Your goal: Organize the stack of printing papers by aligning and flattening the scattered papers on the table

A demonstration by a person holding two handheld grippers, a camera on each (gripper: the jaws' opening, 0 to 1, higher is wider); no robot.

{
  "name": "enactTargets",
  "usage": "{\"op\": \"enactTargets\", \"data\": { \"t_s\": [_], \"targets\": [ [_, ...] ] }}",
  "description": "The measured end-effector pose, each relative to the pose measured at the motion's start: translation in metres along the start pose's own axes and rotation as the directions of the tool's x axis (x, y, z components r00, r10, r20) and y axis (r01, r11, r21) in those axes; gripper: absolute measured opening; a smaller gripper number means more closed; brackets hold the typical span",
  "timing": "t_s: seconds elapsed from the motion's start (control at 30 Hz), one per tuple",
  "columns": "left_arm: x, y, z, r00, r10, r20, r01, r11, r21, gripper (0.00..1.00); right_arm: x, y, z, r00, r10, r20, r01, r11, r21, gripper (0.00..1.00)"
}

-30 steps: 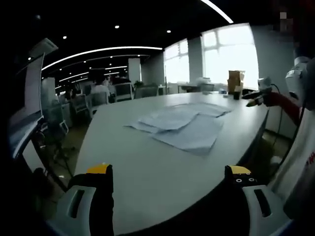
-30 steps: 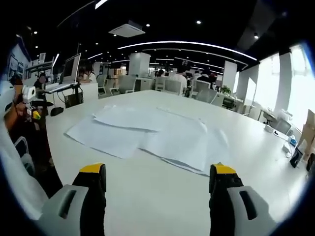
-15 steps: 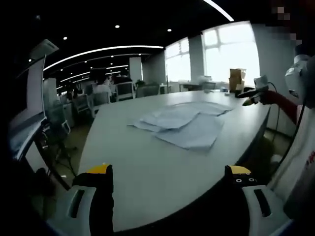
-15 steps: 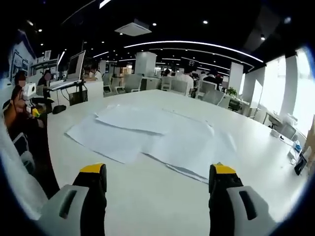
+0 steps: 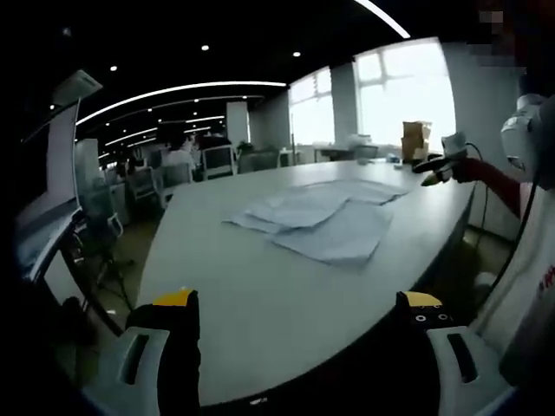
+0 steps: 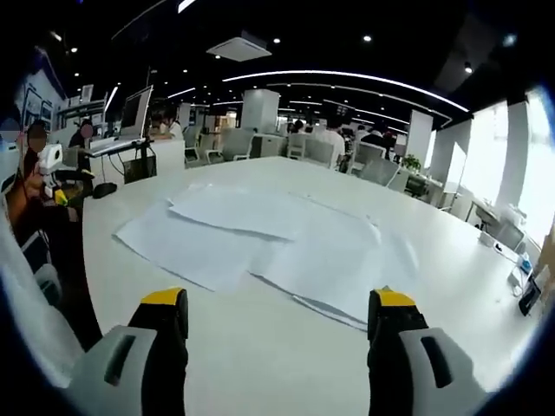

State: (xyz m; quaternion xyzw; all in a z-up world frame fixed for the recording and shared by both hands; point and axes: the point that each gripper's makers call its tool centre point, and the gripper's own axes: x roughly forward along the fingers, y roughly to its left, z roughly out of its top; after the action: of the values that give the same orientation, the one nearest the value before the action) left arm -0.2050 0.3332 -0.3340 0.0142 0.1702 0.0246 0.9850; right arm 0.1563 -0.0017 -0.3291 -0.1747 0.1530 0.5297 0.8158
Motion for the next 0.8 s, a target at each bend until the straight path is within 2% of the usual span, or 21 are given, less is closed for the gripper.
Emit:
{"op": "enactTargets", "data": {
  "t_s": [0.8],
  "targets": [
    [-0.005, -0.001, -0.004, 1.000, 0.010, -0.004, -0.010, 1.000, -0.007, 0.96, 0.014, -0.010, 0.006, 1.000, 0.004, -0.005, -0.004, 1.000, 0.001, 0.78]
  ]
}}
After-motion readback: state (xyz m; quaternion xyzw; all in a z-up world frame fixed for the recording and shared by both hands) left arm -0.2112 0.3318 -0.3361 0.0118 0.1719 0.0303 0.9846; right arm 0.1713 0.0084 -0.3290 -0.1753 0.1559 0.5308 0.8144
